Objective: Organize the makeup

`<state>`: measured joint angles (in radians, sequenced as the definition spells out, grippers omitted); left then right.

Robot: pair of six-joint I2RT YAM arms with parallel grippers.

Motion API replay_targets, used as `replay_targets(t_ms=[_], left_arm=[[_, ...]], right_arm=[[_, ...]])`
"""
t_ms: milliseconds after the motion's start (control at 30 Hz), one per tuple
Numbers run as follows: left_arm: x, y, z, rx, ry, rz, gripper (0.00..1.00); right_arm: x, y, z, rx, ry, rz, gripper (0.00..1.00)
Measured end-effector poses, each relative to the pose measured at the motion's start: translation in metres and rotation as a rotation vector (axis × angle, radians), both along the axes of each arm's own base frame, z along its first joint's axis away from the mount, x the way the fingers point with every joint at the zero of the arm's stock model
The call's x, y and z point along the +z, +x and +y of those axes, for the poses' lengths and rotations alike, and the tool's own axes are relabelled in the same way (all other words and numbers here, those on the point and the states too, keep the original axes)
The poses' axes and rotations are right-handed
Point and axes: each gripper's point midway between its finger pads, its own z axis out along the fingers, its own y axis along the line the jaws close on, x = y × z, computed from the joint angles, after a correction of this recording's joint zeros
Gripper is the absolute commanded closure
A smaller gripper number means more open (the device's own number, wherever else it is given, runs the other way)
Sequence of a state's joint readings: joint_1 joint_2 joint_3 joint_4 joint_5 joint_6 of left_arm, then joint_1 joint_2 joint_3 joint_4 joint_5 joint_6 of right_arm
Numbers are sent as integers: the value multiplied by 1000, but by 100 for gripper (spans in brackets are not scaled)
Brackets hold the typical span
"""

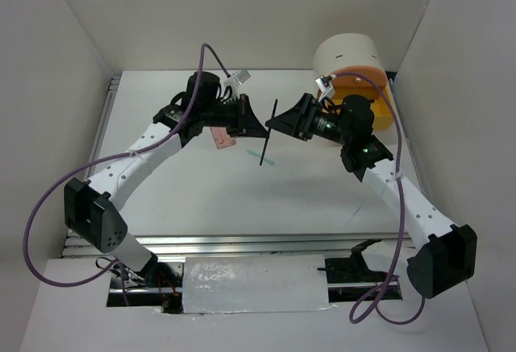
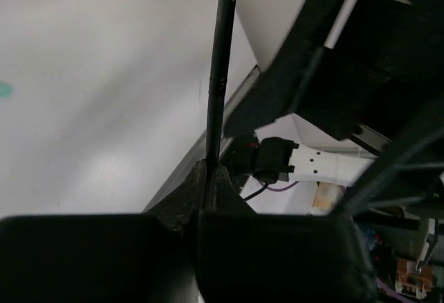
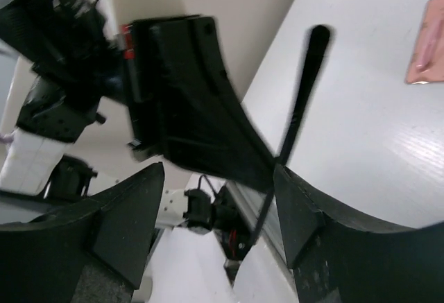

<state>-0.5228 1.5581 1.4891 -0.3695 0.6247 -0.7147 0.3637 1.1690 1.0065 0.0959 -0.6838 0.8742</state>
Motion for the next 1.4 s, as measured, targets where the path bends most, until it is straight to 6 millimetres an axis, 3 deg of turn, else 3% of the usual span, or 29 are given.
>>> replay_targets(t_ms=[200, 333, 467, 667, 733, 833, 867, 967, 1033, 1067, 1133, 1167, 1300, 1400], left_arm=[[24, -4, -9, -28, -100, 8, 100], [35, -8, -11, -37, -146, 7, 100], [40, -12, -11, -45, -172, 13, 100], [42, -15, -11, -48, -183, 27, 100], [42, -16, -11, -49, -184, 27, 100], [42, -17, -11, -51, -185, 26, 100], [42, -17, -11, -51, -185, 26, 100], [42, -17, -10, -51, -184, 25, 98], [41, -17, -10, -52, -183, 27, 89], [41, -17, -10, -52, -183, 27, 64], [40, -17, -10, -51, -178, 27, 29], [39, -17, -9, -44, -173, 30, 1], [34, -13, -5, 9, -129, 59, 0], [32, -4, 4, 89, -63, 59, 0]], right_arm=[[-4, 20, -11, -133, -29, -15, 30], [-3, 25, -16, -176, -46, -32, 38], [-2, 26, -17, -184, -40, -31, 49], [9, 25, -14, -169, 1, -50, 52], [12, 23, -11, -152, 16, -54, 57], [13, 22, -8, -131, 30, -43, 74], [12, 23, -7, -125, 34, -41, 83], [12, 23, -5, -115, 47, -20, 85], [11, 23, -4, -110, 50, -13, 93], [11, 23, -4, -107, 53, -9, 100], [11, 22, -3, -101, 55, -2, 100], [10, 23, -3, -102, 55, 3, 100], [5, 32, -8, -165, 36, 41, 100], [-5, 53, -27, -334, -4, 117, 100]])
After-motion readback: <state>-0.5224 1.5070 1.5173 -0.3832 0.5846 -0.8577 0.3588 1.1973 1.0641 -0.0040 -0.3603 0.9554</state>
